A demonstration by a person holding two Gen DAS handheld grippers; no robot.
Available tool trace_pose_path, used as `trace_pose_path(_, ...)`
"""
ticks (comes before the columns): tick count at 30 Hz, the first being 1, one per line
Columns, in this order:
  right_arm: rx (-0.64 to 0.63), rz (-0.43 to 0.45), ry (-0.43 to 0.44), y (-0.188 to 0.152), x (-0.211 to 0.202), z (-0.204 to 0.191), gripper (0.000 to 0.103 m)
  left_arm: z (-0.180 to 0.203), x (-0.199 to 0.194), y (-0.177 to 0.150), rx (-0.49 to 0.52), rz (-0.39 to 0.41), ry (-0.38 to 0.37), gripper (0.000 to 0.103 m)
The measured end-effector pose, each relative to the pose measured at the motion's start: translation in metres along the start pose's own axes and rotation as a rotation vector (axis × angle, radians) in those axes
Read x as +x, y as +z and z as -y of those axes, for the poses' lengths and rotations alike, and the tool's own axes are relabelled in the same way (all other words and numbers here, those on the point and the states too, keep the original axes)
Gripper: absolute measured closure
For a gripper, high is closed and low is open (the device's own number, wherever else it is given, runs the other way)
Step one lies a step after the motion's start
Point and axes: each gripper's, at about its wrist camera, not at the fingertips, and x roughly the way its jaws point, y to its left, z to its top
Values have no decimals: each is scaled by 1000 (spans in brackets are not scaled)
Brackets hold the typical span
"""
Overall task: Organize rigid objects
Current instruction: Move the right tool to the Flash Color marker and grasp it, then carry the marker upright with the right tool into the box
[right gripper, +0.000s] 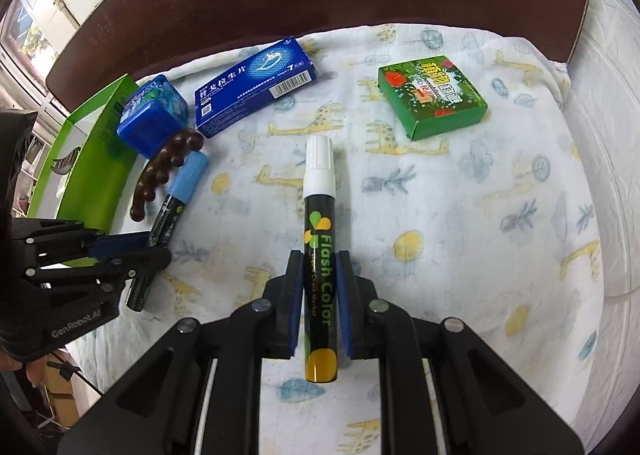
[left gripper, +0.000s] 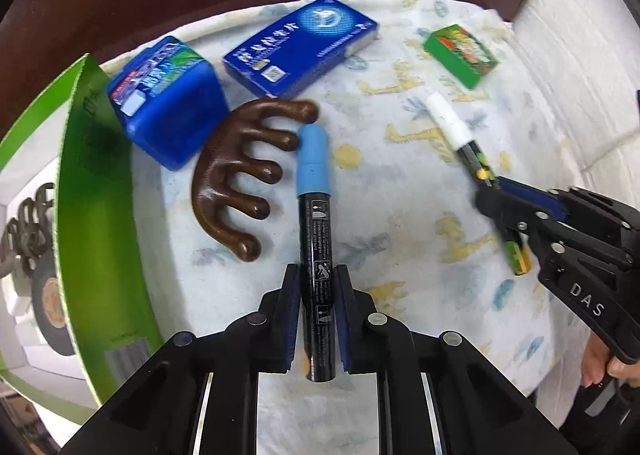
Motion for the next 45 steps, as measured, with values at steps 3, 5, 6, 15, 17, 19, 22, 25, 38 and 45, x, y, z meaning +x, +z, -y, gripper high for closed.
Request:
trace_pose_path(3, 24, 15, 49, -1, -10, 3, 88, 6, -11, -8, 31, 35, -29, 88)
trace_pose_path(5, 36, 29, 68, -4, -17, -1, 88, 7, -20, -11, 43, 59, -43, 88)
trace_pose_path(6, 46, 36, 78, -4, -21, 0, 88, 8, -26, -14, 45, 68, -52, 88)
trace_pose_path(15, 38, 101, 141, 6, -40, -31, 88, -5, -72, -21, -4, 191, -87, 88)
trace_pose_path(17, 30, 100, 152, 7, -40, -41, 88, -16, -87, -19, -17, 216, -98, 88)
trace_pose_path(19, 17, 105, 163, 9, -41, -52, 88, -23, -97, -17, -32, 249, -101, 88)
trace_pose_path(22, -10, 110, 179, 13, -43, -71, 88, -36, -112, -18, -56, 293, -103, 88)
trace_pose_path(25, -39, 119, 195, 19, -46, -91, 88, -56, -134, -23, -85, 340, -111, 88)
trace_pose_path(38, -188, 89, 302, 54, -22, -212, 88, -167, -160, -49, -291, 416, -31, 88)
trace_pose_path(45, -226, -13, 269, 58, 24, -263, 88, -209, -129, -70, -370, 351, -55, 88)
